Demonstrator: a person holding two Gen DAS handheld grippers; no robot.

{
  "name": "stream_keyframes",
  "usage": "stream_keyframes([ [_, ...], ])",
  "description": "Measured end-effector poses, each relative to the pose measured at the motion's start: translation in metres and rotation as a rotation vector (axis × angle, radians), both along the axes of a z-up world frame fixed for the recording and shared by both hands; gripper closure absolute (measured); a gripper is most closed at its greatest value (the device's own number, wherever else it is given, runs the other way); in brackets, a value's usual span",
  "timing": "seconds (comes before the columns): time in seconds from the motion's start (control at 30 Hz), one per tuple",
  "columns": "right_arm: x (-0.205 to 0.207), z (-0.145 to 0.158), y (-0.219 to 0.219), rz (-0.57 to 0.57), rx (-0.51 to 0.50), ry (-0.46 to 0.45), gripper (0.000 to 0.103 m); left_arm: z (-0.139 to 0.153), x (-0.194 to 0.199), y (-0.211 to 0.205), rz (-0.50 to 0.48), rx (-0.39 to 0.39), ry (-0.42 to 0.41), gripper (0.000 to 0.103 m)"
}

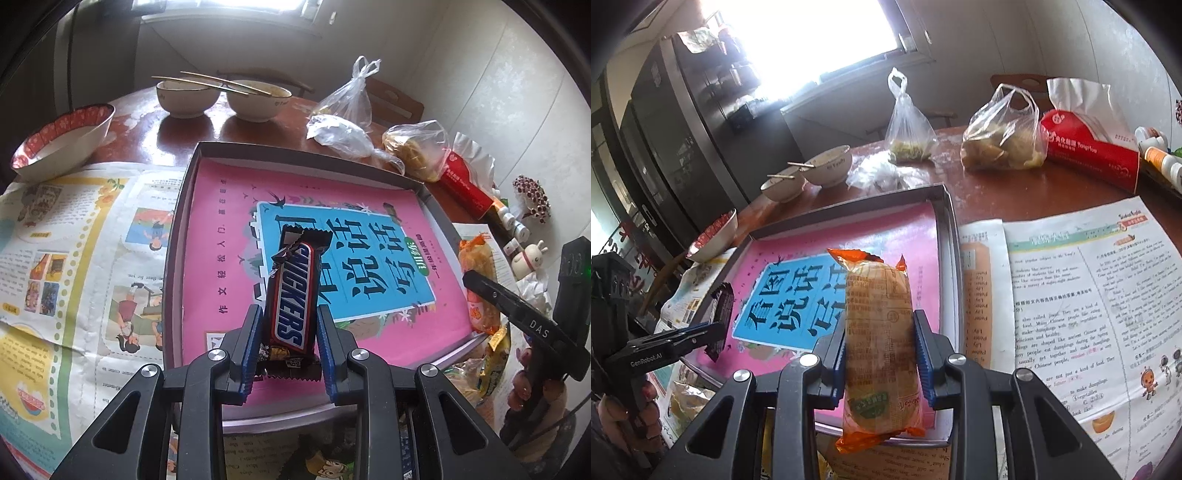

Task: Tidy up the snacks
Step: 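Carry the Snickers bar with the left tool into the box while the right tool carries the bread roll there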

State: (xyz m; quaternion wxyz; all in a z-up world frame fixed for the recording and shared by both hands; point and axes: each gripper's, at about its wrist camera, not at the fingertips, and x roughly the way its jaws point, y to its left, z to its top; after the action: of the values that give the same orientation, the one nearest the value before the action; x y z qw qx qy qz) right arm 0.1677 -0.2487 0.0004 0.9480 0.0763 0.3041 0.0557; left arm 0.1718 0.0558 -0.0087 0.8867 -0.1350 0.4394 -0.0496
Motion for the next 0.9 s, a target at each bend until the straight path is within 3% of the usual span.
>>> stream_keyframes([
  [0.43, -0.002, 0.001, 0.002, -0.037, -0.053, 0.017, 0.071, -0.001, 0.002, -0.005, -0.002, 0.031, 0.007, 0.073],
  [0.9, -0.008, 0.005, -0.002, -0.039, -0.018, 0.016, 0.071, 0.000, 0.002, -0.008, -0.005, 0.029, 0.013, 0.073],
])
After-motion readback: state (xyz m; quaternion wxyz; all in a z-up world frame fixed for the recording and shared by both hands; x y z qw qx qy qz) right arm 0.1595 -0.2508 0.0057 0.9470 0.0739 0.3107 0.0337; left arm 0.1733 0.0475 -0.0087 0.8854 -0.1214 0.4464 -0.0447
